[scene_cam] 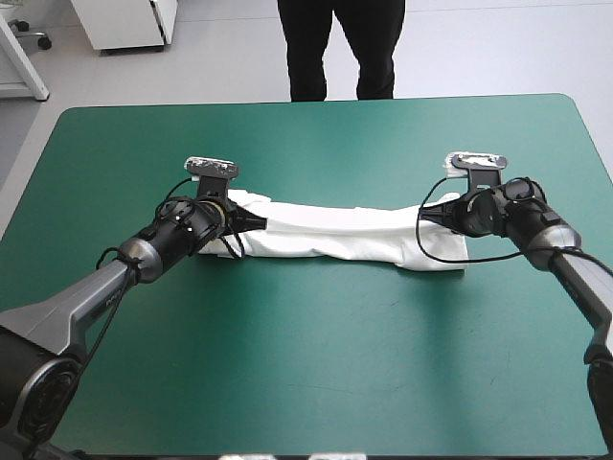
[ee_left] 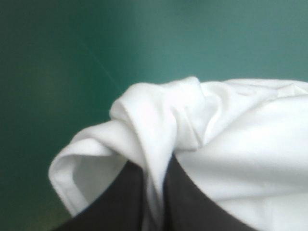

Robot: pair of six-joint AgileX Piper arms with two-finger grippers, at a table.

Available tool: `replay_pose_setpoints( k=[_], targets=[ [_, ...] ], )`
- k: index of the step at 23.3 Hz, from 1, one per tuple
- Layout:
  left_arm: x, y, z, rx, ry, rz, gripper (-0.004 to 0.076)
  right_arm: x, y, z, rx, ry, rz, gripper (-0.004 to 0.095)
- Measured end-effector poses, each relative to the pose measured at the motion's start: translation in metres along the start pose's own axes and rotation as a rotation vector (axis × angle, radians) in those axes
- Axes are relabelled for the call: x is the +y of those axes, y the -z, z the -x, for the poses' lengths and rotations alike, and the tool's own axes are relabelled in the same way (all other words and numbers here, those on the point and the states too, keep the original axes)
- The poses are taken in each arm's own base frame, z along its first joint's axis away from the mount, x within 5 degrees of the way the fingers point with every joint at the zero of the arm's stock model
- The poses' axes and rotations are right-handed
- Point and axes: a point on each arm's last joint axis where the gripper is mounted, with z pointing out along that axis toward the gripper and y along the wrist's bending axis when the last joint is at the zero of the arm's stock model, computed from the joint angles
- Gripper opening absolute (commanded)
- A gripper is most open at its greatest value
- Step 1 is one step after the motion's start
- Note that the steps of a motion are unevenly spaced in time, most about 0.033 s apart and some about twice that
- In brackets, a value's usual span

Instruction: Fold the cloth

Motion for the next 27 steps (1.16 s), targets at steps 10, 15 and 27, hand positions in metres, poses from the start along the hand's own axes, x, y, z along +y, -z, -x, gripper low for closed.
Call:
replay_pose_setpoints(
  k=[10, 15, 27],
  targets=[
    [0.000, -0.001, 0.001, -0.002, 0.000, 0.001, 0.0512, 0.005, 0.007, 0.011, 0.019, 0.021, 0.038, 0.0542],
    [0.016, 0.050, 0.022, -0.015, 0.033, 0.081, 0.0487, 0.002, 0.063, 0.035, -0.040, 0.079, -0.005, 0.0540],
    [-0.005, 0.146, 0.022, -0.067, -0.095, -0.371, -0.0009, -0.056, 0.129, 0.022, -0.014, -0.071, -0.158, 0.0540]
  ],
)
